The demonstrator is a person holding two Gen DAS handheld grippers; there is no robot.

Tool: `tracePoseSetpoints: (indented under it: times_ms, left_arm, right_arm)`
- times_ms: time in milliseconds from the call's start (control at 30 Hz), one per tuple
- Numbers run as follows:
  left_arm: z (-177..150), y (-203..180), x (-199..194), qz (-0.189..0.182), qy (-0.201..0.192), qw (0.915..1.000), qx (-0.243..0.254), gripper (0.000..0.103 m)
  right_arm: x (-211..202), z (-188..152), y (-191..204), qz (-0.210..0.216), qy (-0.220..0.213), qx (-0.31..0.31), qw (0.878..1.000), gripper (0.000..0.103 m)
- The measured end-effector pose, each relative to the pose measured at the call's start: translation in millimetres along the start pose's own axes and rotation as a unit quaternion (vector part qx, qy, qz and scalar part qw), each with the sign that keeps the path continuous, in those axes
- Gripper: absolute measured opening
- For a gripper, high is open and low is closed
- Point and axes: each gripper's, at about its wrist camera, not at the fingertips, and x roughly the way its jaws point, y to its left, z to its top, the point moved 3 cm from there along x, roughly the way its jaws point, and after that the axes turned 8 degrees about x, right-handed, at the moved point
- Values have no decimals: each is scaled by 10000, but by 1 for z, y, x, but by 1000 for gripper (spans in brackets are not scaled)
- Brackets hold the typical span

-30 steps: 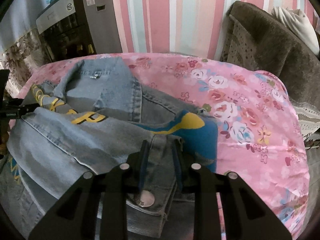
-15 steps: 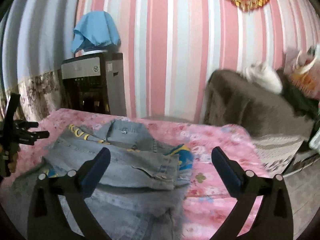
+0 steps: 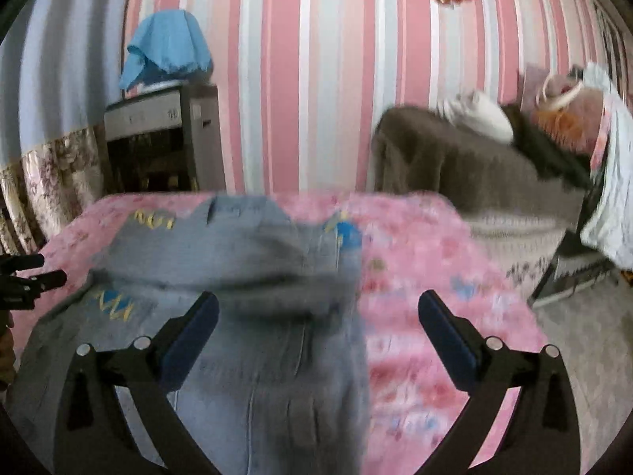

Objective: Fold large clothes

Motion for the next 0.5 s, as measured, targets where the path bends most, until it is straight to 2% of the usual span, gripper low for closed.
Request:
tracePoseSetpoints:
  times_ms: [167,300,367,433,467,500]
  left_arm:
    - [-34,-2,-20,69,80,9999,-111,100]
    - [-57,-5,-20,170,468,9987,-58,100]
    - [-67,-4,-14,25,722,9973,-127,100]
    - [-78,-3,-8,-120,987,9950,-137,100]
    - [-82,-2,-6,-137,1082,9940,-131,100]
    - [-86,-2,-5,-178,1172,9929,-101,100]
  right_arm:
    - [-9,-40,-8,-102,288,24,9995,101]
    - [-5,-65,-24,51,821,360,9960,100]
    - [-3,-73,-29,102,1011,480,9937,93]
    - [2,-83,-37,89,1333,502,9898,78]
    - [5,-87,-39,90,1484,507,9876,74]
    - [6,-91,-42,98,1612,512,9855,63]
